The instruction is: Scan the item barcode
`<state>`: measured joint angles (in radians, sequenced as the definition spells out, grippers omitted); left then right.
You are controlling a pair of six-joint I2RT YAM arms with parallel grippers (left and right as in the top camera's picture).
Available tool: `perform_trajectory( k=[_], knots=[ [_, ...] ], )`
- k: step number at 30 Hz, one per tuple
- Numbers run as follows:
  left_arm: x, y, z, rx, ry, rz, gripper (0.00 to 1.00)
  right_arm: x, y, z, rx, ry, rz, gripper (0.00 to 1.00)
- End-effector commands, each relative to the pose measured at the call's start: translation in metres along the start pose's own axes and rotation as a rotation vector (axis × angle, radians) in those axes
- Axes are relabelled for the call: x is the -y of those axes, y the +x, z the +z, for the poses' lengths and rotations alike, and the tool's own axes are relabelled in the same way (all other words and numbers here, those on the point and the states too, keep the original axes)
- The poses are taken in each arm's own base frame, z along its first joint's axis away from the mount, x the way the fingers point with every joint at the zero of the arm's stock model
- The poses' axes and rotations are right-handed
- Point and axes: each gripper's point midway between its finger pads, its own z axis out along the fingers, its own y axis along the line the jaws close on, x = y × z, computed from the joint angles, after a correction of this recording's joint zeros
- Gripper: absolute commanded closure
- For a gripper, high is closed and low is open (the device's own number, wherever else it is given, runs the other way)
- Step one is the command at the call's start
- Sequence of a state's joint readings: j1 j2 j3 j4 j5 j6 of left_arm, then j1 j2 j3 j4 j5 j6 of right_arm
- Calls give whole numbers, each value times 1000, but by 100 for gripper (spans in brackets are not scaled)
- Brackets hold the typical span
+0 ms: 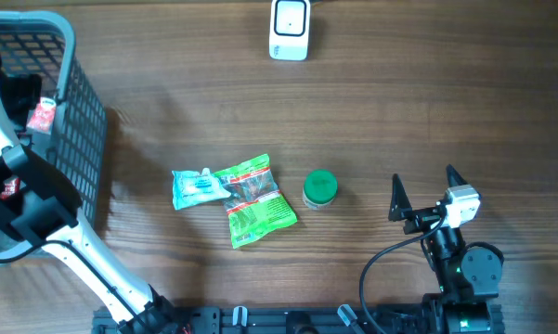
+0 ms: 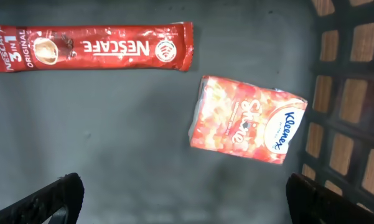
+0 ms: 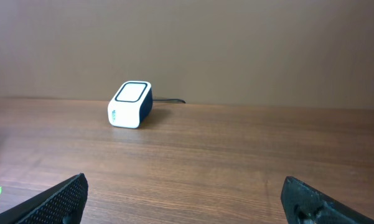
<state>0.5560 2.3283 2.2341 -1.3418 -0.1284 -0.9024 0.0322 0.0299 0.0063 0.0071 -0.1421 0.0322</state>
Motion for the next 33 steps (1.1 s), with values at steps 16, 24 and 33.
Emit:
perform_trajectory(
  k=[16, 24, 33],
  knots=[
    [-32, 29, 40, 18, -294, -29, 14, -3, 0, 0, 3, -18, 12, 0],
    [-36, 21, 36, 94, -340, 51, 9, -3, 0, 0, 3, -18, 12, 0],
    [-34, 21, 19, 106, -323, 77, 6, -3, 0, 0, 3, -18, 12, 0]
  ],
)
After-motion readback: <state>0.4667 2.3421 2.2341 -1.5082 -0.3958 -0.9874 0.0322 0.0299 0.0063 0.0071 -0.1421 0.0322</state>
